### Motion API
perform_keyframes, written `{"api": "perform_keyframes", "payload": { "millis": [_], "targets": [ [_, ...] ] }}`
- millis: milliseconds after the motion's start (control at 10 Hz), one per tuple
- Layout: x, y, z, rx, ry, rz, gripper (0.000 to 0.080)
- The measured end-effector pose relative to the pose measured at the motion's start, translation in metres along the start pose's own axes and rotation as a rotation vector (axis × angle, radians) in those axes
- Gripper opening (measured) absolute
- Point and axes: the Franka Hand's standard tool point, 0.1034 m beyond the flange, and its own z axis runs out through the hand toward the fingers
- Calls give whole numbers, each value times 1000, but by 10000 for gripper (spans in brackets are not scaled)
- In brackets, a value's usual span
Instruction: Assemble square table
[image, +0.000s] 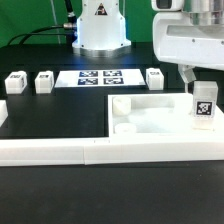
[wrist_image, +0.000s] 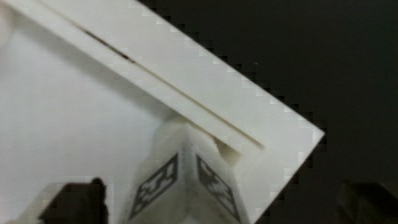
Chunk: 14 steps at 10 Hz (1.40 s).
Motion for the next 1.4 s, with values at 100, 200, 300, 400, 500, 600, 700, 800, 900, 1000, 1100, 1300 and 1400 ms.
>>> {"api": "perform_keyframes", "payload": {
  "millis": [100, 200, 300, 400, 500, 600, 700, 800, 900, 1000, 1100, 1300, 1400],
  "targets": [
    [1, 1, 0, -2, 0, -100, 648],
    [3, 1, 1, -16, 8, -268, 648],
    [9, 2, 2, -19, 14, -440, 648],
    [12, 4, 3, -20, 14, -497, 648],
    [11, 4, 3, -19, 12, -480, 622],
    [11, 4, 3, -19, 13, -464, 622],
    [11, 4, 3, -19, 12, -450, 437],
    [11, 4, 4, -19, 11, -388, 437],
    [11, 5, 4, -19, 11, -325, 294],
    [11, 5, 4, -19, 12, -237, 294],
    [12, 6, 4, -17, 11, -128, 294],
    [9, 8, 4, -27, -23, 278, 294],
    [8, 5, 5, -27, -41, 467, 294]
  ]
}}
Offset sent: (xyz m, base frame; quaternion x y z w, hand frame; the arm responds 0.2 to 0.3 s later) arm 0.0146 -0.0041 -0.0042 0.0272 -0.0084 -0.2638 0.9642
